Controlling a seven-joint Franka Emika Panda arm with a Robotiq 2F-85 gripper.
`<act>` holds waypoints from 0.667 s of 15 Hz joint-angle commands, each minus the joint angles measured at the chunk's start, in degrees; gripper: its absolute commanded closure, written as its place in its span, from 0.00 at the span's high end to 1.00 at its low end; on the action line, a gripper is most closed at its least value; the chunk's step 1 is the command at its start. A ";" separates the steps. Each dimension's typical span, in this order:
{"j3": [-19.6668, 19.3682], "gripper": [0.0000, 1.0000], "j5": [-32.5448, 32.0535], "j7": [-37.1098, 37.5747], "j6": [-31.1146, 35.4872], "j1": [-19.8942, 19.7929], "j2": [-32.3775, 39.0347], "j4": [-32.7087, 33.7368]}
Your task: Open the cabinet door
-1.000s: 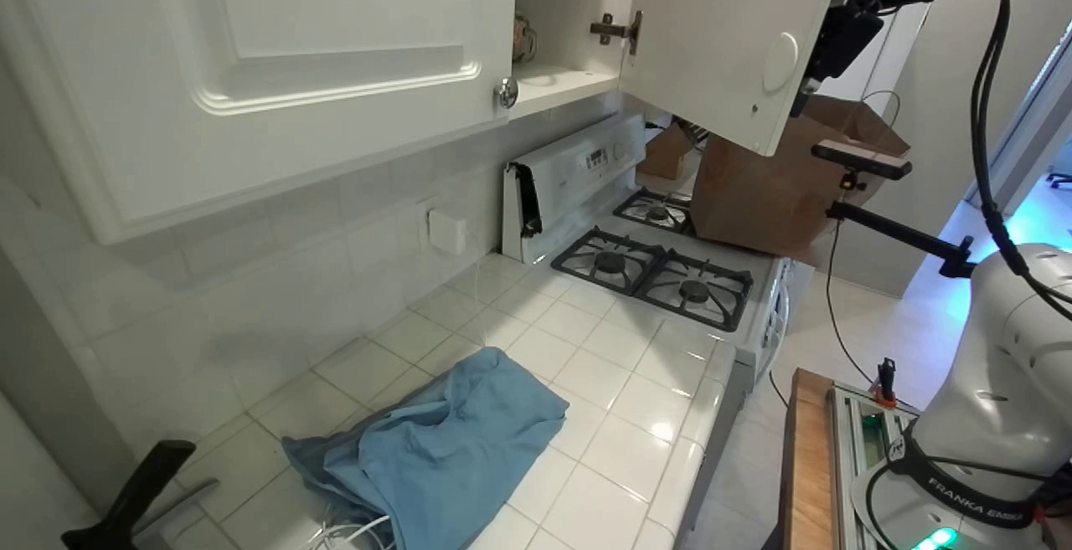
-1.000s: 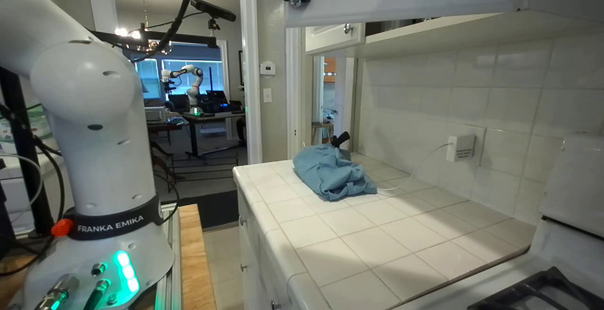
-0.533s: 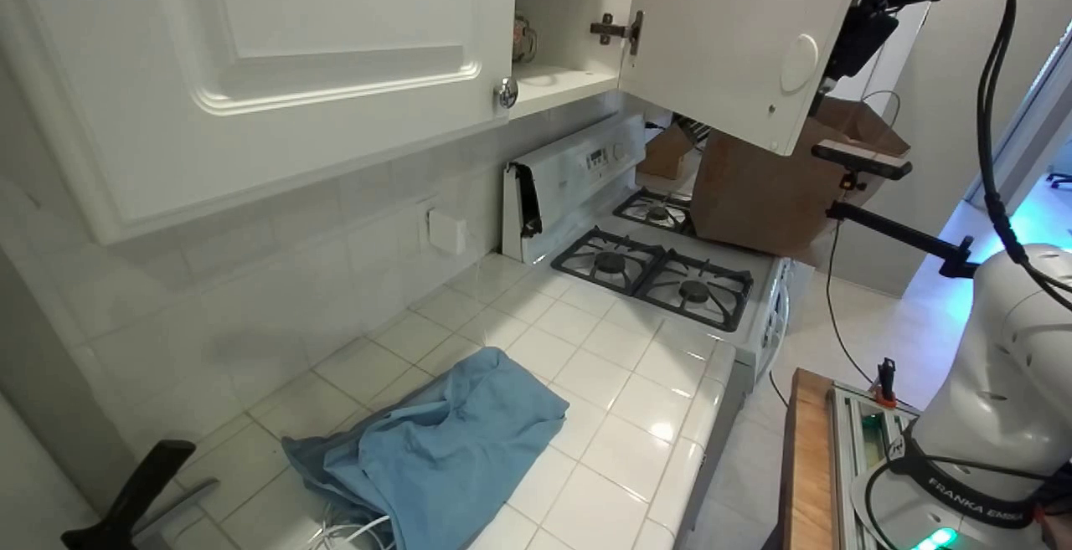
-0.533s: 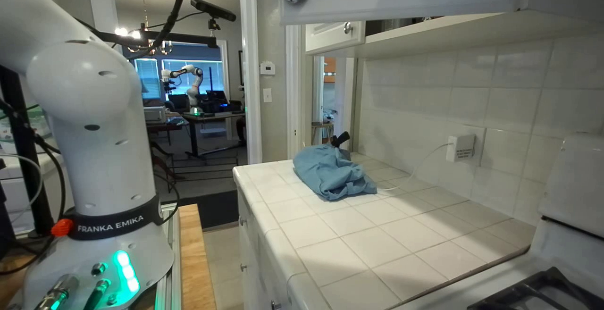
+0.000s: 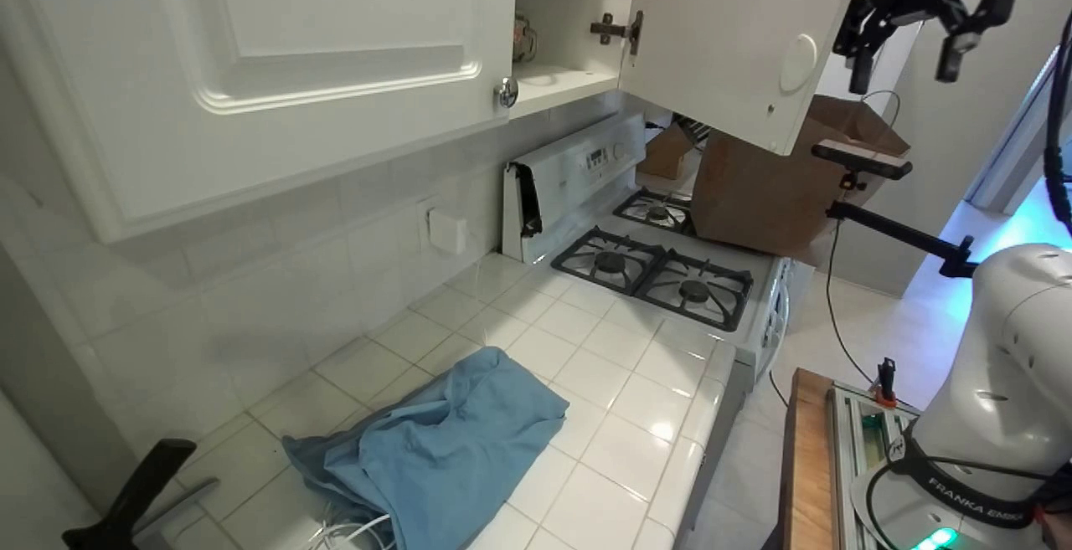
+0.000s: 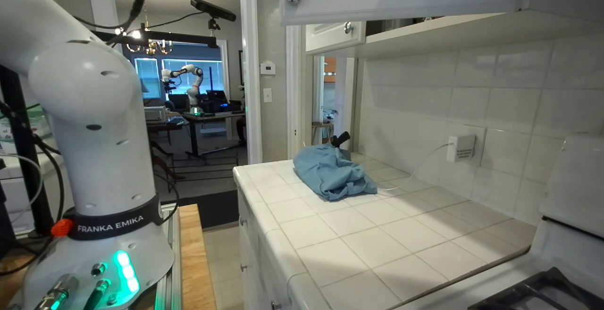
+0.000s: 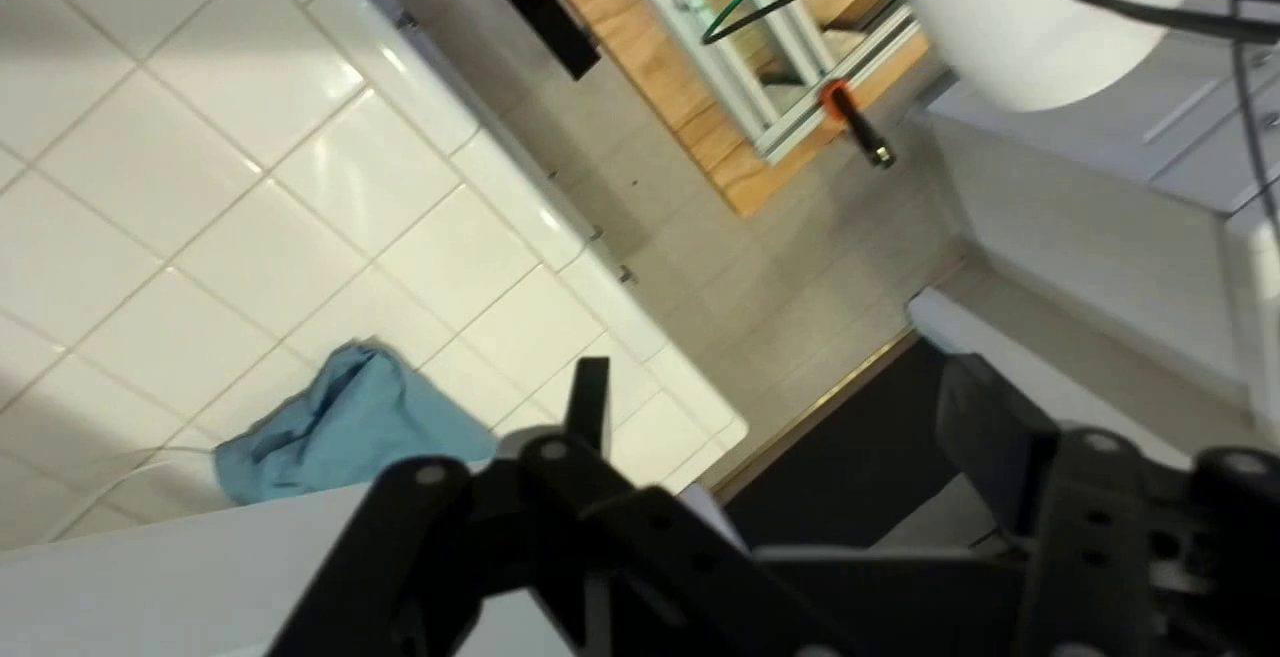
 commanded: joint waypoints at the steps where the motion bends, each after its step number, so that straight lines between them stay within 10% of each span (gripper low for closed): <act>1: 0.44 1.00 -2.43 -4.20 -13.99 2.42 2.97 8.07; 10: 4.94 1.00 -15.14 -9.91 -15.62 5.81 5.31 5.26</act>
